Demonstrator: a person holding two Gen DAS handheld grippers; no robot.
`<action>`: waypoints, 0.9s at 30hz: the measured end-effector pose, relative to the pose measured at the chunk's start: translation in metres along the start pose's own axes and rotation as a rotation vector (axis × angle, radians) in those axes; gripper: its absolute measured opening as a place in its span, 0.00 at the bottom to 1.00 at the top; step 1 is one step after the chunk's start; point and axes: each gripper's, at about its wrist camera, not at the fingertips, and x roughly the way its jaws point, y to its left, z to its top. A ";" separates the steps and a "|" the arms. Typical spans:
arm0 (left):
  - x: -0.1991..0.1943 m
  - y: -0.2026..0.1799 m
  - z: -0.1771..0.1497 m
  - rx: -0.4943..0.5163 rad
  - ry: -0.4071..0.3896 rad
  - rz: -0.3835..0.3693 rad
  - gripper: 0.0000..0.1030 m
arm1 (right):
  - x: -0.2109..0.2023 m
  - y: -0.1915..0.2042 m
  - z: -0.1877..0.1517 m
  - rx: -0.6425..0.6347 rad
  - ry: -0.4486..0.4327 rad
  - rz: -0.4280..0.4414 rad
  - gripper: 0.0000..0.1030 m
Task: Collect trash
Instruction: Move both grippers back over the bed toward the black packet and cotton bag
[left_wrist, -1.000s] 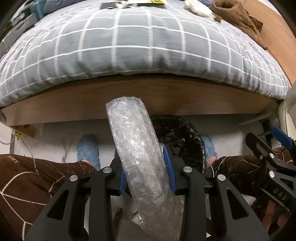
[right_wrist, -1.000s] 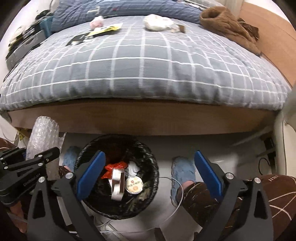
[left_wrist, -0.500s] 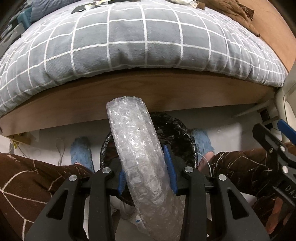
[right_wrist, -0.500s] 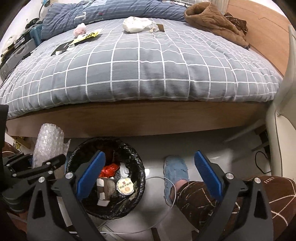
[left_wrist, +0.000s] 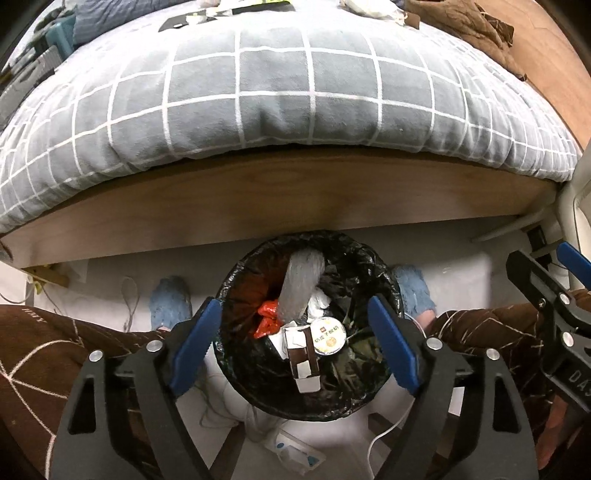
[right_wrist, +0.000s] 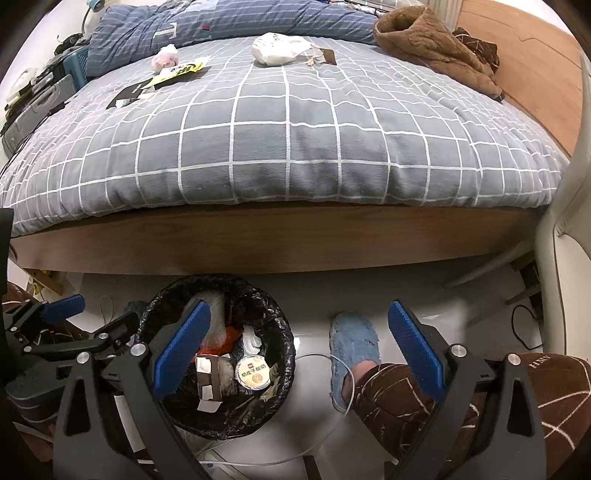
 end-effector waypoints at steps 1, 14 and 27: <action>-0.002 0.001 0.000 -0.003 -0.008 0.005 0.82 | -0.001 0.000 0.000 -0.001 -0.001 0.002 0.90; -0.056 0.029 0.007 -0.047 -0.118 0.050 0.94 | -0.040 0.017 0.022 -0.041 -0.095 0.006 0.90; -0.115 0.043 0.028 -0.078 -0.196 0.076 0.94 | -0.086 0.030 0.056 -0.066 -0.183 0.038 0.90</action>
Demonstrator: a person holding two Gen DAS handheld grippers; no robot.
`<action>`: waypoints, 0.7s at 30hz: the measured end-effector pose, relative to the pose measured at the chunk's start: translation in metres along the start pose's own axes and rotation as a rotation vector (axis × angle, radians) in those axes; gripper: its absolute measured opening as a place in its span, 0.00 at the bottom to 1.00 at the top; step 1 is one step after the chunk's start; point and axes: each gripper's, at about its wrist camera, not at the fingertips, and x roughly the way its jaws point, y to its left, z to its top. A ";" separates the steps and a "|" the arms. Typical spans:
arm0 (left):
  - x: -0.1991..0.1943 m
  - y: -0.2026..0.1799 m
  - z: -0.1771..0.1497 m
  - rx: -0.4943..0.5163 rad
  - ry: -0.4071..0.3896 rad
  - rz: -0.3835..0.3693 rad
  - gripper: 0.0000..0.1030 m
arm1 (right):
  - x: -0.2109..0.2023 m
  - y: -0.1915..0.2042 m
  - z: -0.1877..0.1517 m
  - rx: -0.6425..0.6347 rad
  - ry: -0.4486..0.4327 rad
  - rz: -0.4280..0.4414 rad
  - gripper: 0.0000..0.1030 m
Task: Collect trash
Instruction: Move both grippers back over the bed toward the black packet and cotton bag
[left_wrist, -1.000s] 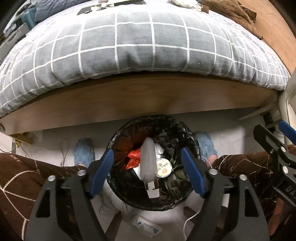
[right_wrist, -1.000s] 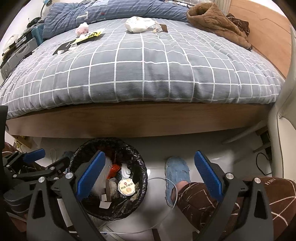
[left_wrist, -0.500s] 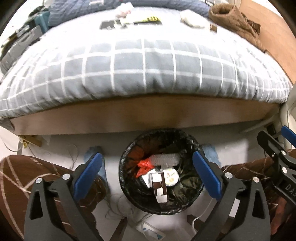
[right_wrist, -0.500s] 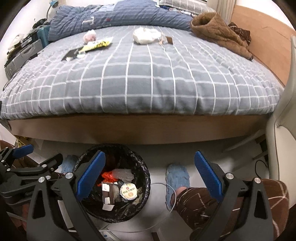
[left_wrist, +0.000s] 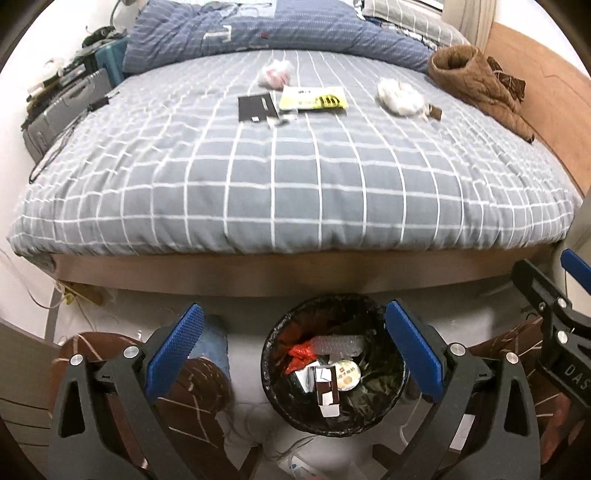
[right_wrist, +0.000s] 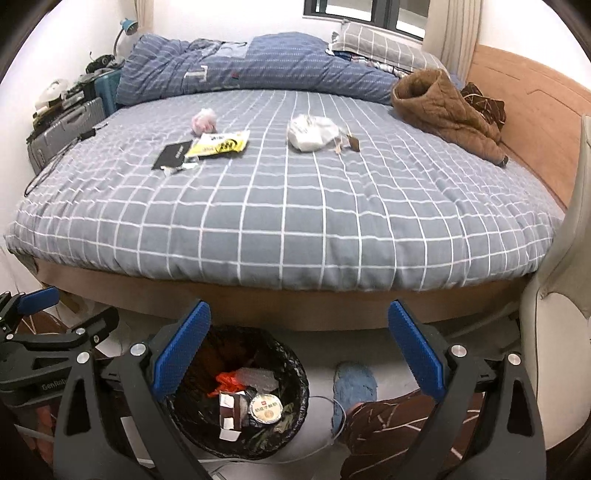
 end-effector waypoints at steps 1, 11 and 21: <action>-0.003 0.001 0.002 -0.002 -0.004 0.001 0.94 | -0.001 0.000 0.002 0.000 -0.002 0.001 0.90; -0.022 0.010 0.033 -0.027 -0.036 0.015 0.94 | -0.009 -0.008 0.032 0.039 -0.021 0.029 0.90; -0.024 0.015 0.071 -0.041 -0.058 0.020 0.94 | -0.005 -0.019 0.070 0.036 -0.050 0.028 0.90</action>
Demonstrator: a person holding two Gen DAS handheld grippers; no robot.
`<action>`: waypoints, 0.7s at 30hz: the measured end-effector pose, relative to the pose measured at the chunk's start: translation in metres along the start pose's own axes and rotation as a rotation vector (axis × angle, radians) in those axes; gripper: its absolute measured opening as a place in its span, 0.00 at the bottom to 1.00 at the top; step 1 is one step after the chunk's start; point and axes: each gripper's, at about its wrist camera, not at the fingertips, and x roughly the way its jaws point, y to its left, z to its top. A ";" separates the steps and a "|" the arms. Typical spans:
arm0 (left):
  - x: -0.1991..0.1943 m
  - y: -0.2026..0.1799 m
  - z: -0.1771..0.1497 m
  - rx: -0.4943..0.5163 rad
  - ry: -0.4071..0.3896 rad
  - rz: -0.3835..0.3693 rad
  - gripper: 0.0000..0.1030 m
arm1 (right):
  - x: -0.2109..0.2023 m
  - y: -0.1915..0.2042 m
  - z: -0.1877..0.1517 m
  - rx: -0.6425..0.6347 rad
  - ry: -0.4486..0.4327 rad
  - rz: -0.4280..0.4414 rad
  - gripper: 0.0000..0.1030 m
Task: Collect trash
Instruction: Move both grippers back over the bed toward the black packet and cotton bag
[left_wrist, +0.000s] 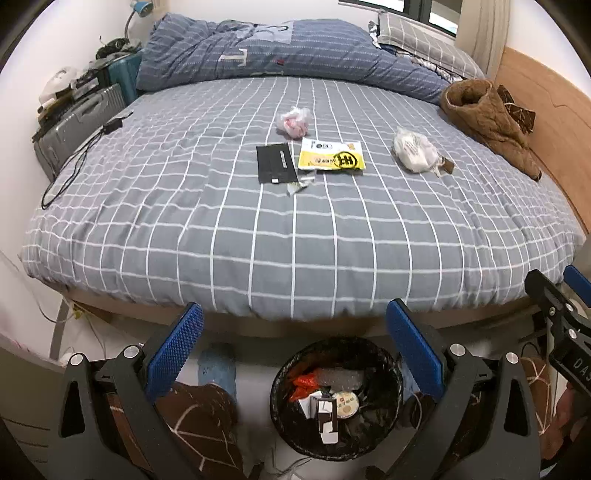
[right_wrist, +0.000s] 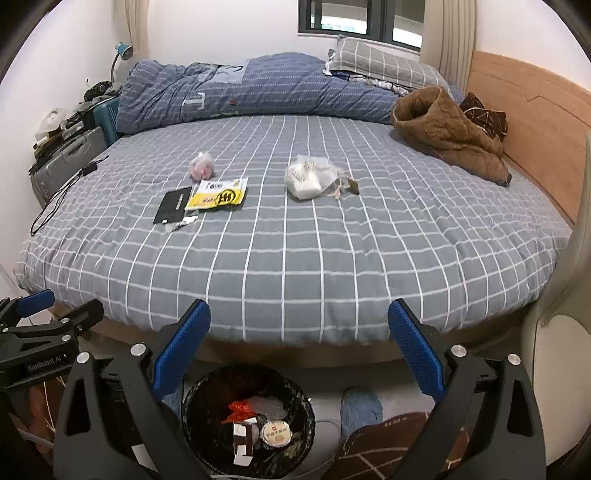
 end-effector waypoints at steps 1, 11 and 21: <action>0.001 0.001 0.003 -0.002 -0.001 0.001 0.94 | 0.001 -0.001 0.004 -0.001 -0.003 -0.002 0.90; 0.022 0.011 0.041 -0.025 -0.004 0.020 0.94 | 0.025 -0.007 0.043 -0.011 -0.023 -0.021 0.90; 0.056 0.035 0.088 -0.071 0.002 0.041 0.94 | 0.066 -0.009 0.084 -0.020 -0.027 -0.029 0.90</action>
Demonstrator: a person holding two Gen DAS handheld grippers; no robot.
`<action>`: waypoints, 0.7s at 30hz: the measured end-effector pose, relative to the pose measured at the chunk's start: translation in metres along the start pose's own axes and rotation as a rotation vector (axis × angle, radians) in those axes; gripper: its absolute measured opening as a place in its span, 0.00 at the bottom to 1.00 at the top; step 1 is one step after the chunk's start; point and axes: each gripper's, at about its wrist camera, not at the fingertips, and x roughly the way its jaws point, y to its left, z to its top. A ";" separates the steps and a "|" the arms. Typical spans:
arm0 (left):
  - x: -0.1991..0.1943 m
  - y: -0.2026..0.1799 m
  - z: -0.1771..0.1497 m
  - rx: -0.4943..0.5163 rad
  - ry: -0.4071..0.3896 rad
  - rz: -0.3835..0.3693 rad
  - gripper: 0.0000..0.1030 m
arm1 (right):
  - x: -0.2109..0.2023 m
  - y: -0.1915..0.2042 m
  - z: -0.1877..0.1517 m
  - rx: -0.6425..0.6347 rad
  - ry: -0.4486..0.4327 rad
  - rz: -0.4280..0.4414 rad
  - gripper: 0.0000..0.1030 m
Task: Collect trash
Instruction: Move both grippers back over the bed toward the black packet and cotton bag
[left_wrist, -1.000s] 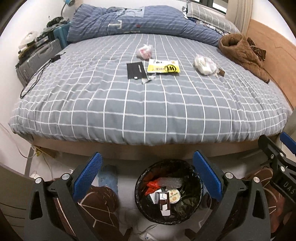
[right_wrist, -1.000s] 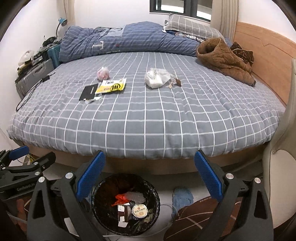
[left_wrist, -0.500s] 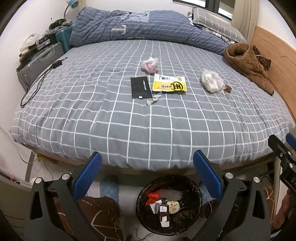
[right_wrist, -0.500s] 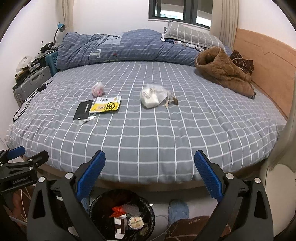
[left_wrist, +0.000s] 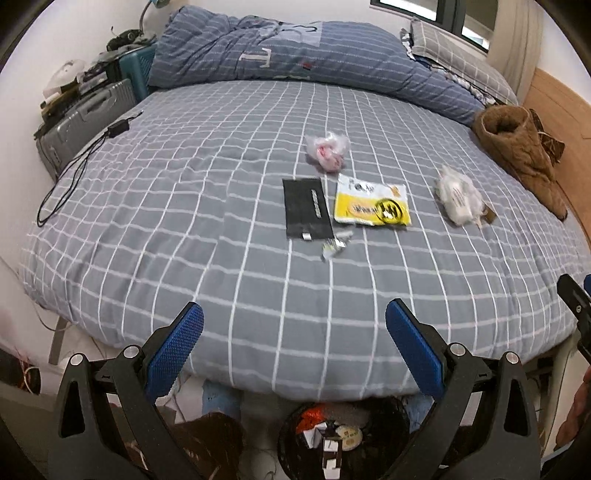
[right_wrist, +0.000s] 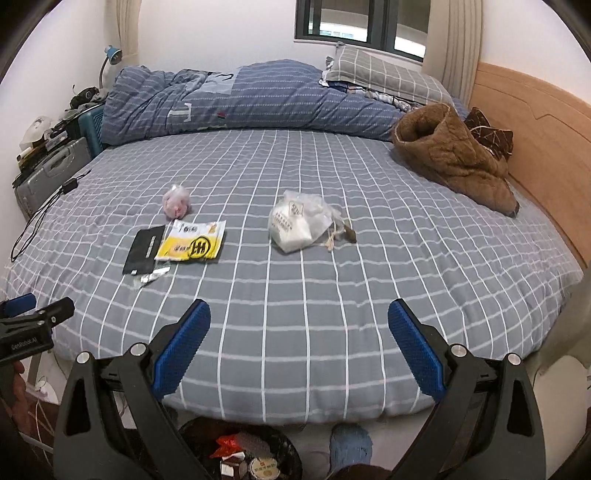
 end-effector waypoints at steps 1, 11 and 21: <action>0.003 0.002 0.005 -0.004 -0.001 0.003 0.94 | 0.004 0.001 0.004 -0.003 -0.002 0.001 0.90; 0.045 0.006 0.054 -0.019 -0.009 0.014 0.94 | 0.052 0.006 0.041 -0.042 -0.019 -0.001 0.90; 0.112 0.002 0.081 -0.029 0.031 0.015 0.94 | 0.119 -0.004 0.073 -0.010 -0.008 -0.008 0.90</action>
